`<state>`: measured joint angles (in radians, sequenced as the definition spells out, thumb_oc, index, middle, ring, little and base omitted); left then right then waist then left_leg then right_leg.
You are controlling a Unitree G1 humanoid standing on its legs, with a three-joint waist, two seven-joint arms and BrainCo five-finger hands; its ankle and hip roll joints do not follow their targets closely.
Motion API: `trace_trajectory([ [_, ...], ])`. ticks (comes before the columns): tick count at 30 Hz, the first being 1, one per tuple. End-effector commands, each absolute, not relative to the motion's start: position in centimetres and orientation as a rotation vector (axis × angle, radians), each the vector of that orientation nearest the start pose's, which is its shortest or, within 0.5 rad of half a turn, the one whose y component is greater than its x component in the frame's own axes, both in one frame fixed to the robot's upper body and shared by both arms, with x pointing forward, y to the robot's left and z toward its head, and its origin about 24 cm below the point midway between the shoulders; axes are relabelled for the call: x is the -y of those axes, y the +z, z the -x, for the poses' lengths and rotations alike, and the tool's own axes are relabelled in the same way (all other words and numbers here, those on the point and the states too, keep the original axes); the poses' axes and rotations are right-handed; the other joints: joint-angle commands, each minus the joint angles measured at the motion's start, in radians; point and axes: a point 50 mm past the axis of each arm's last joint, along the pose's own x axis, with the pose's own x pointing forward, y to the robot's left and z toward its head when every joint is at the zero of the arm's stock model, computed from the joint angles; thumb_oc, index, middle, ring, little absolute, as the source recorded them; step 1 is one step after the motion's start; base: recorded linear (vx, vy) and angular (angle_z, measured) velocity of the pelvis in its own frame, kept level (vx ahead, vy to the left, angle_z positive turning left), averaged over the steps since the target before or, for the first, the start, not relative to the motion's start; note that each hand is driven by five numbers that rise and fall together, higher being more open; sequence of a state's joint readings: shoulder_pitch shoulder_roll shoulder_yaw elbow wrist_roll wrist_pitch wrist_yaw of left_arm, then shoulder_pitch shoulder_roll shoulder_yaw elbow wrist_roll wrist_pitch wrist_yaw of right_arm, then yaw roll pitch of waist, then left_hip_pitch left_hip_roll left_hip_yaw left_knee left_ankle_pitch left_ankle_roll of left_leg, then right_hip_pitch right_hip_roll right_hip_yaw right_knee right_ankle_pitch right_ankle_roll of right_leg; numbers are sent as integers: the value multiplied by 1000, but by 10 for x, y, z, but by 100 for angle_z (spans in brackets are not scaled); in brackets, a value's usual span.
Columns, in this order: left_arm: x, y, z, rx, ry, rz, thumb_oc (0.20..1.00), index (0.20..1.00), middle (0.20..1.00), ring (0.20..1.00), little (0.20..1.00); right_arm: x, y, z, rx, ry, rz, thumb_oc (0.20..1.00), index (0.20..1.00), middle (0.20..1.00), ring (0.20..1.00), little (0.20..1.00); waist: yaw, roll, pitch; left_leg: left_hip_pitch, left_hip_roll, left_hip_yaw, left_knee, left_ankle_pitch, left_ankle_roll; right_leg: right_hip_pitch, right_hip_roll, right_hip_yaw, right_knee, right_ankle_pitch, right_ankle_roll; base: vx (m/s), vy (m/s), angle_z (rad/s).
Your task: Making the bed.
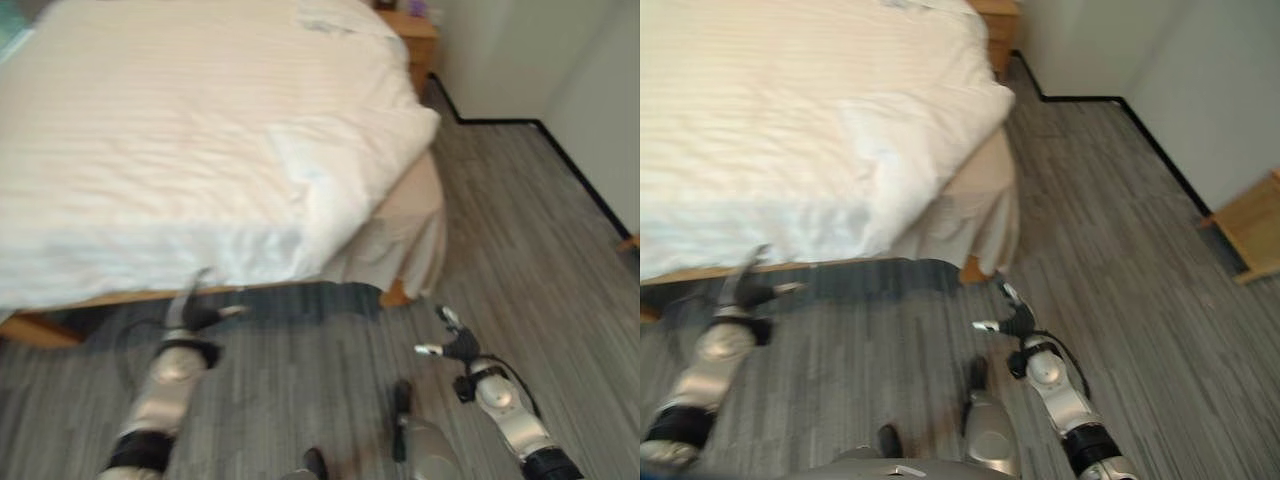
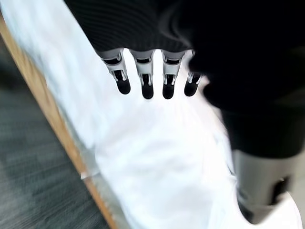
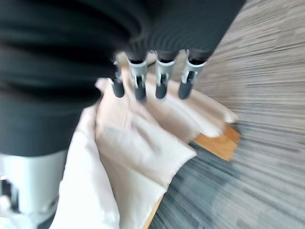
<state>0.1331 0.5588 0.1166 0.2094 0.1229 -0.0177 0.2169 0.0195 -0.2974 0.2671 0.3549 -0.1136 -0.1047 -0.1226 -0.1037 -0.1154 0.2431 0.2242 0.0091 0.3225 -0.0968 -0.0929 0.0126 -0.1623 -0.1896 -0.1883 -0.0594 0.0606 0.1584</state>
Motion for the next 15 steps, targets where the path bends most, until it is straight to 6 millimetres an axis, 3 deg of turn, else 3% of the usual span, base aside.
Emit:
trace_trajectory([
  [1, -315, 28, -199, -173, 370, -742, 1000, 1000, 1000, 1000, 1000, 187, -32, -235, -254, 91, 491, 1000, 1000, 1000, 1000, 1000, 1, 36, 6, -7, 78, 51, 10, -17, -45, 47, 31, -39, -23, 31, 18, 149, -70, -1],
  [4, -311, 24, -198, -170, 382, -726, 1000, 1000, 1000, 1000, 1000, 189, -38, -232, -276, 88, 505, 1000, 1000, 1000, 1000, 1000, -1, 33, -2, 21, 67, 41, 10, -37, -42, 62, 34, -37, -26, 37, 10, 238, -135, 8],
  [8, -303, 18, -202, -158, 389, -766, 1000, 1000, 1000, 1000, 1000, 194, -51, -224, -334, 89, 539, 1000, 1000, 1000, 1000, 1000, -17, 75, -25, 64, 89, 13, 66, -52, -67, 115, 54, -24, -20, 34, -24, 312, -189, -5],
  [9, -305, 21, -204, -142, 410, -801, 1000, 1000, 1000, 1000, 1000, 195, -53, -223, -343, 93, 554, 1000, 1000, 1000, 1000, 1000, -23, 92, -31, 50, 116, 6, 146, -18, -96, 137, 76, -20, -21, 12, -43, 139, -144, 1],
  [11, -306, 20, -204, -147, 424, -810, 1000, 1000, 1000, 1000, 1000, 195, -55, -222, -353, 101, 565, 1000, 1000, 1000, 1000, 1000, -22, 95, -31, 22, 135, -2, 217, 8, -113, 153, 86, -16, -25, -4, -60, 190, -208, -19],
  [12, -312, 23, -204, -133, 458, -843, 1000, 1000, 1000, 1000, 1000, 200, -57, -222, -363, 99, 601, 1000, 1000, 1000, 1000, 1000, -10, 93, -17, -47, 178, -34, 398, 87, -135, 201, 104, -4, -28, -41, -94, 184, -214, -28],
  [13, -312, 24, -205, -132, 459, -843, 1000, 1000, 1000, 1000, 1000, 200, -57, -222, -361, 99, 600, 1000, 1000, 1000, 1000, 1000, -11, 90, -17, -54, 178, -36, 404, 90, -136, 198, 104, -5, -28, -38, -96, 248, -203, -34],
  [14, -310, 118, -269, 257, 521, -787, 1000, 1000, 1000, 1000, 1000, 202, -51, -230, -341, 123, 626, 1000, 1000, 1000, 1000, 1000, -30, 88, -23, -80, 191, -34, 474, 129, -146, 213, 111, 4, -28, -51, -111, 204, -93, -34],
  [15, -296, 131, -276, 334, 480, -844, 1000, 1000, 1000, 1000, 1000, 202, -52, -225, -343, 113, 614, 1000, 1000, 1000, 1000, 1000, -39, 80, -20, -93, 193, -29, 512, 130, -145, 230, 110, 4, -28, -58, -115, 291, -129, -38],
])
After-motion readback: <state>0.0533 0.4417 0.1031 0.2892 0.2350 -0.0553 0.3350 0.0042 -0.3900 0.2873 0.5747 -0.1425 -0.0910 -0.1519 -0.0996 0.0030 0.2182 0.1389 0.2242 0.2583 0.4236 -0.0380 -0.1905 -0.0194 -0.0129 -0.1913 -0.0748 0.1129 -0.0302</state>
